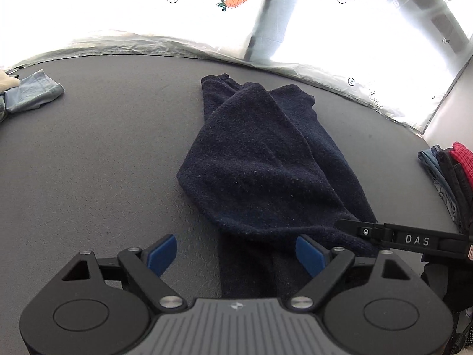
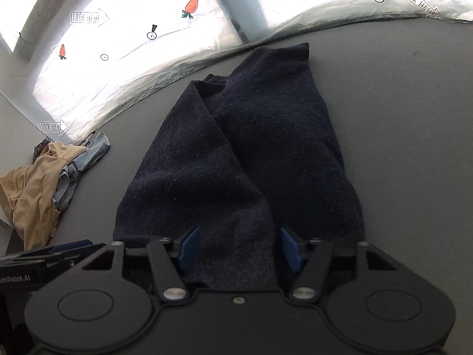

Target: Fold clothes

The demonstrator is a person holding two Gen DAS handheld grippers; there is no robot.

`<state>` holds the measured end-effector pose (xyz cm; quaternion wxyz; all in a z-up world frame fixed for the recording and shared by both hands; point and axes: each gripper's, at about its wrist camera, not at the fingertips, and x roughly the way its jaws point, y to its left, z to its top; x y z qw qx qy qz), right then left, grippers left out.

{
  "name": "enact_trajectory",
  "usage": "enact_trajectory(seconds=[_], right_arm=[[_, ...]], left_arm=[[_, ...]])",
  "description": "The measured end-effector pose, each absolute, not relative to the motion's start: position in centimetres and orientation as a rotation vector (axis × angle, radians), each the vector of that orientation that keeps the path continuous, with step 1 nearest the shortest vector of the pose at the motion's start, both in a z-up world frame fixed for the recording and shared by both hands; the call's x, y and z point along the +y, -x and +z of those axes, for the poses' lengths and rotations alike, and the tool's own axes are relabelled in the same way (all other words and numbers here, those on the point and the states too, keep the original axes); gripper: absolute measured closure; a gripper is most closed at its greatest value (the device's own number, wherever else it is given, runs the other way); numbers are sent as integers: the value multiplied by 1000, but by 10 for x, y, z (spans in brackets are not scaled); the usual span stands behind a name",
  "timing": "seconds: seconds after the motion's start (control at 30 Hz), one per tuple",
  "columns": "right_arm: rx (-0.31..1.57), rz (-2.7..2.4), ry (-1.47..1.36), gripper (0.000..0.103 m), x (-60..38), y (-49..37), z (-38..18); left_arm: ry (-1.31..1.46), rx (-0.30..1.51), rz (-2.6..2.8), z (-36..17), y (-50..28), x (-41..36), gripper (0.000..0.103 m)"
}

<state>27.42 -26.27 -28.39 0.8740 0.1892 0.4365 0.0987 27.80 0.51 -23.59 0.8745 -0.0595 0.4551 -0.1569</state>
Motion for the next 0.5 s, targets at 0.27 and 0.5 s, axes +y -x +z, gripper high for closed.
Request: enact_trajectory(seconds=[0.27,0.5], right_arm=[[850,237,-342,92,-260,-258,-271],[793,216,-331,93,-268,-230,-255]], left_arm=[[84,928,-326,-232,-264,1,15],[107,934,-321,-233,-245,-1,15]])
